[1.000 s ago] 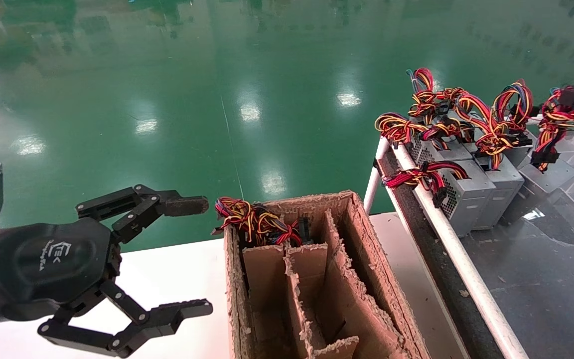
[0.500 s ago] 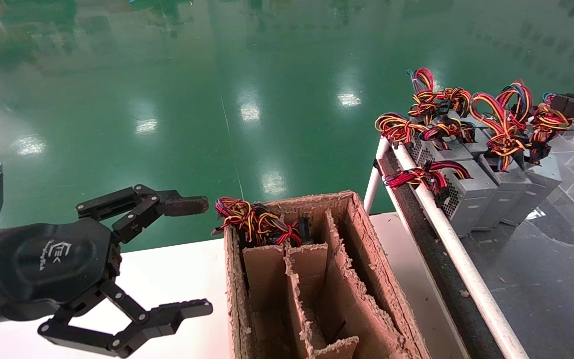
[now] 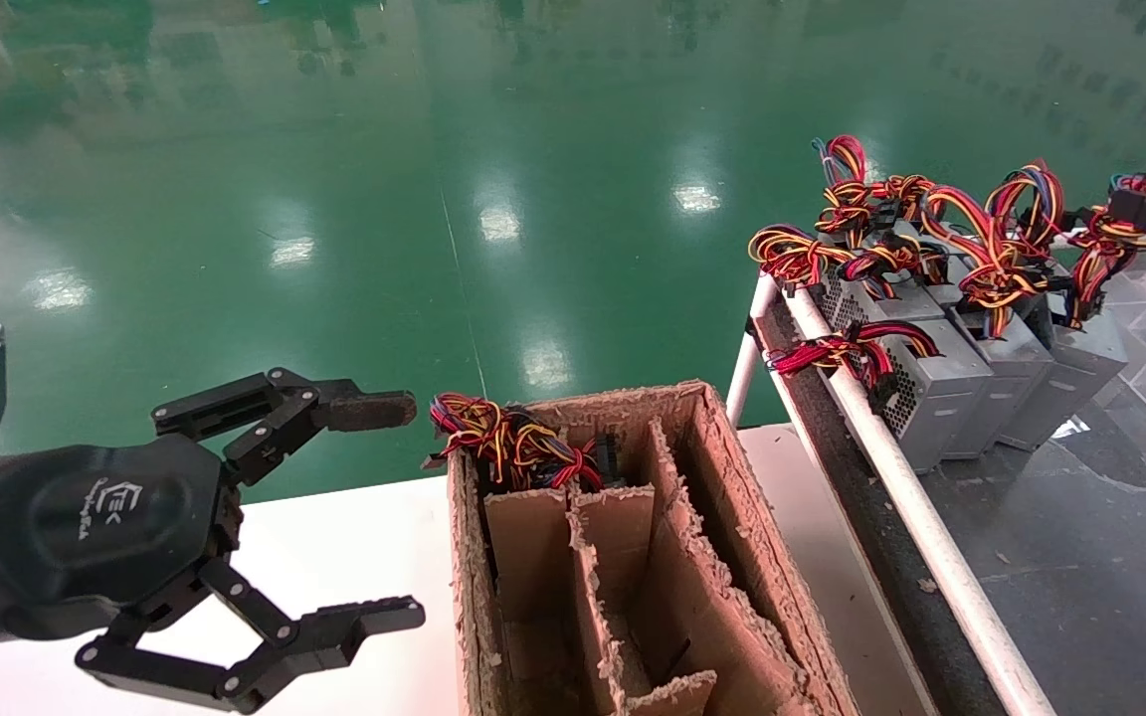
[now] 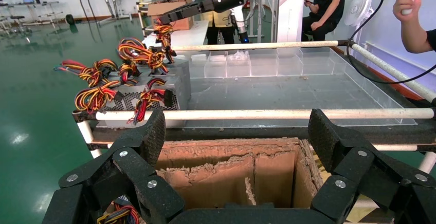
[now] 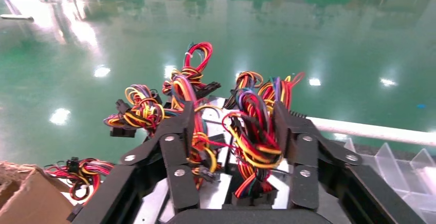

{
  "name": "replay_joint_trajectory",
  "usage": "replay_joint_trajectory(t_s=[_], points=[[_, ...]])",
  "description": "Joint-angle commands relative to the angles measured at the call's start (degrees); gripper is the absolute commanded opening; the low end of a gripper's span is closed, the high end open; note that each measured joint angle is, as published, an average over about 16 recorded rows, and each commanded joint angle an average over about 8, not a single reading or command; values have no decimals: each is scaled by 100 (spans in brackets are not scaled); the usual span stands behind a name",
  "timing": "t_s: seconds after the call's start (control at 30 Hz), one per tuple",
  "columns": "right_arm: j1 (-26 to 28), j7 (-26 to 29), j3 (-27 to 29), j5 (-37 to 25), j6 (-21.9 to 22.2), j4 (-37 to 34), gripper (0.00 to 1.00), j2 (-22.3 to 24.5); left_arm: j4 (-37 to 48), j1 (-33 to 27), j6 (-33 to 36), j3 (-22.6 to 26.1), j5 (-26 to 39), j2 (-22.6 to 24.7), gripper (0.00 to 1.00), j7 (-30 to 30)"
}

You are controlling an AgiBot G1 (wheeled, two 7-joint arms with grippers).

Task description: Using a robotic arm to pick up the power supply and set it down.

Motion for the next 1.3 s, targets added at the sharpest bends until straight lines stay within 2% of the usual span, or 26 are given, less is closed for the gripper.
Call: replay_joint_trajectory(t_s=[0.03,0.33,0.67,1.3], points=[[-4,-43,5,7,37,18,100,7,0,0,0,0,0,0,100,0],[34,-300,19,24,116,107,100,11,0,0,0,0,0,0,100,0],[-22,-659,132,226,-100,371,100,70,1,1,-1,0,0,0,100,0],[-1298,-44,306,1002,-558,2523,100,149,2,1,-1,0,-1,-1,100,1]])
